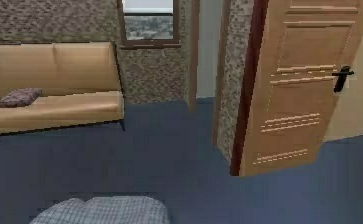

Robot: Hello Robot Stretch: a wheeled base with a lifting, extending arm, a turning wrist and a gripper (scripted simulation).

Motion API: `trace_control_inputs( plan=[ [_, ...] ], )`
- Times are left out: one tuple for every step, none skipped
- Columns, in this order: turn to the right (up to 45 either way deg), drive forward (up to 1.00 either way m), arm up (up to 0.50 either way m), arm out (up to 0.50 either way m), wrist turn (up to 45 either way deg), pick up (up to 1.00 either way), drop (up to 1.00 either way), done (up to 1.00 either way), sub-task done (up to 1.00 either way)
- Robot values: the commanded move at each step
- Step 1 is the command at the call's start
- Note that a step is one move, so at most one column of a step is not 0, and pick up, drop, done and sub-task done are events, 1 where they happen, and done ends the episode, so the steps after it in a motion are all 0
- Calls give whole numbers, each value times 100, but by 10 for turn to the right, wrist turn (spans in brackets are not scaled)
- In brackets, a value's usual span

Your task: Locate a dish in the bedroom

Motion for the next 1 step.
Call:
trace_control_inputs(
  plan=[
    [450,0,0,0,0,0,0,0,0]
  ],
)
